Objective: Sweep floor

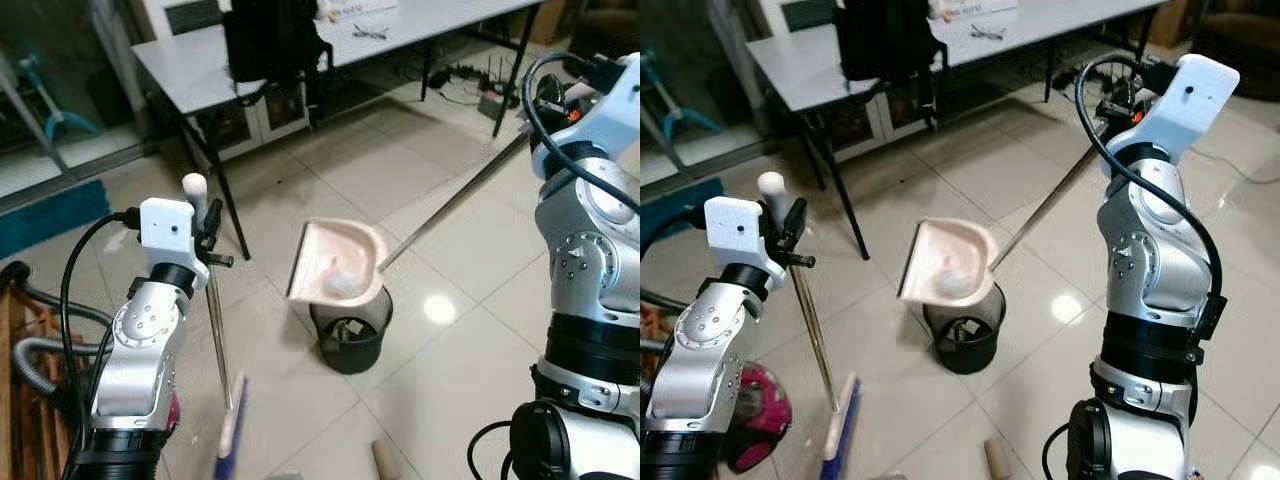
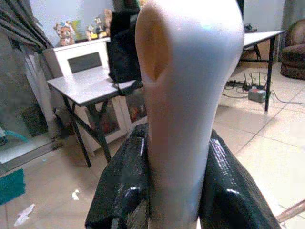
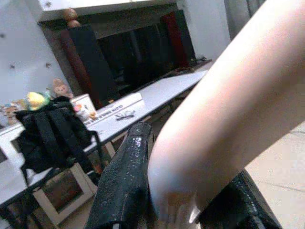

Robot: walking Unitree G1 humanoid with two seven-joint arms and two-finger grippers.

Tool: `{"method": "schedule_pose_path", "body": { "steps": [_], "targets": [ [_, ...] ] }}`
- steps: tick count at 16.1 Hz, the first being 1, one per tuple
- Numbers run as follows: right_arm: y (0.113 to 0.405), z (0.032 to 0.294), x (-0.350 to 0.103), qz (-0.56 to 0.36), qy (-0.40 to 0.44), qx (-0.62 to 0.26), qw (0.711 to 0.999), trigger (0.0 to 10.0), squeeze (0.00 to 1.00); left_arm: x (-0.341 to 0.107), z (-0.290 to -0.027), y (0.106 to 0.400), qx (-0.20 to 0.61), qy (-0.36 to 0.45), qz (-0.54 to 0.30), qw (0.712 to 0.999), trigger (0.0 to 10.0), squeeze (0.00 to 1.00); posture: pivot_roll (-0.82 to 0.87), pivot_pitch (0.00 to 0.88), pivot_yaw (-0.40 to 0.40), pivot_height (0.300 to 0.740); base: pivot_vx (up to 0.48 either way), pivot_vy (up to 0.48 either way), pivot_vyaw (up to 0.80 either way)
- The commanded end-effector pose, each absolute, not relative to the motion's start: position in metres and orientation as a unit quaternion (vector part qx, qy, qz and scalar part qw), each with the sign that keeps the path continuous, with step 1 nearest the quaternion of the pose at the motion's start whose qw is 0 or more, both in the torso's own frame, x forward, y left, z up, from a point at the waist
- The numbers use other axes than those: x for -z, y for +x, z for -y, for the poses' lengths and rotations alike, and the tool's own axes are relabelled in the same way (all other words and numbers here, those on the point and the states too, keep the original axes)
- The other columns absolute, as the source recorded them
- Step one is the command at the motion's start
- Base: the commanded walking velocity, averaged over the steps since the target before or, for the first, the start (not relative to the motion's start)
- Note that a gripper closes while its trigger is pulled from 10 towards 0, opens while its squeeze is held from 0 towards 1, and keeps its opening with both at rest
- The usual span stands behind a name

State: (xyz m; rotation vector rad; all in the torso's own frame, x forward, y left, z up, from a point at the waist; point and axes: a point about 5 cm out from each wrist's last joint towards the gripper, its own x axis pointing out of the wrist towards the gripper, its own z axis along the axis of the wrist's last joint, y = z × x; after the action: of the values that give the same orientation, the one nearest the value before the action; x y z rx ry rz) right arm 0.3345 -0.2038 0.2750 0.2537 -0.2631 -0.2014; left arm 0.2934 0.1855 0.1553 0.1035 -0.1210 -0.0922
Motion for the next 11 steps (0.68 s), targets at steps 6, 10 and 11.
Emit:
{"method": "schedule_pose_path", "body": {
  "steps": [6, 10, 11],
  "targets": [
    [0.329, 0.220, -0.274, 0.152, 0.166, 0.143, 0.964, 10.0, 0.00, -0.162, -0.184, 0.291, 0.058, 0.052, 0.070, 0.995, 10.0, 0.00, -0.01, 0.000, 0.091, 0.740, 0.000, 0.000, 0.00],
    [0.331, 0.223, -0.272, 0.153, 0.160, 0.149, 0.964, 10.0, 0.00, -0.162, -0.183, 0.291, 0.060, 0.050, 0.066, 0.995, 10.0, 0.00, -0.01, 0.000, 0.094, 0.740, 0.000, 0.000, 0.00],
    [0.332, 0.222, -0.272, 0.154, 0.158, 0.147, 0.964, 10.0, 0.00, -0.161, -0.183, 0.291, 0.061, 0.050, 0.064, 0.995, 10.0, 0.00, -0.01, 0.000, 0.094, 0.740, 0.000, 0.000, 0.00]
  ]
}}
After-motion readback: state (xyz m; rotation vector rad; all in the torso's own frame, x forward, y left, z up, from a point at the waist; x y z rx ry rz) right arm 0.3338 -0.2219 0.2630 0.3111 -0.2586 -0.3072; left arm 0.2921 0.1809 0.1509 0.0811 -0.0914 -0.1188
